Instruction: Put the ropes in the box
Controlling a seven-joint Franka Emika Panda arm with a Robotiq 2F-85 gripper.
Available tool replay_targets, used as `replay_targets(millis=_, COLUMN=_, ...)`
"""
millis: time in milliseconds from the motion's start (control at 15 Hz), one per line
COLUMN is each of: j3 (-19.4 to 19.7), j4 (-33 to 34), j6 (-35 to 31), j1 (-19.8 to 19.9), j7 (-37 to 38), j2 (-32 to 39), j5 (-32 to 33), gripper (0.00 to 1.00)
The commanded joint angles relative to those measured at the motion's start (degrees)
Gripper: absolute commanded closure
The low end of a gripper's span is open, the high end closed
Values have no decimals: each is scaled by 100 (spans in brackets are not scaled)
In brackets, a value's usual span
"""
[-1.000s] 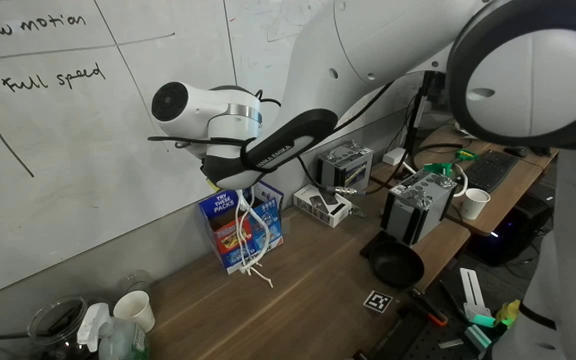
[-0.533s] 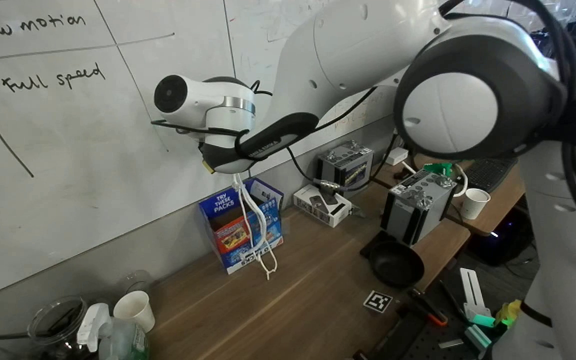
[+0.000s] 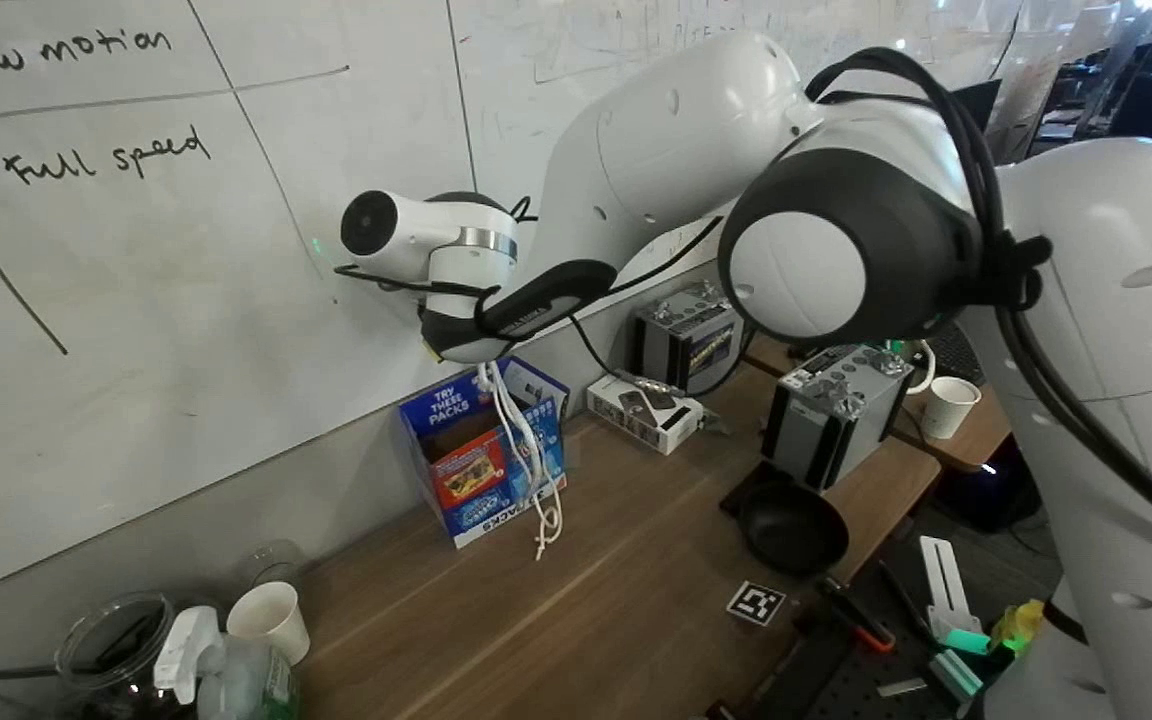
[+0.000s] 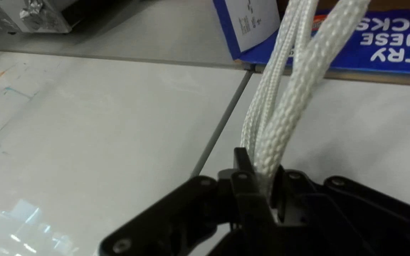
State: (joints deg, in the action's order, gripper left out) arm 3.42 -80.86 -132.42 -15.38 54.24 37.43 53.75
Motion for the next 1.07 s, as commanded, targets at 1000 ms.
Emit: replay_targets(millis=1000, j3=-187, j4=1742, j6=2498, j1=629, j7=-3838, j2=1889, j5=-4197, gripper=88)
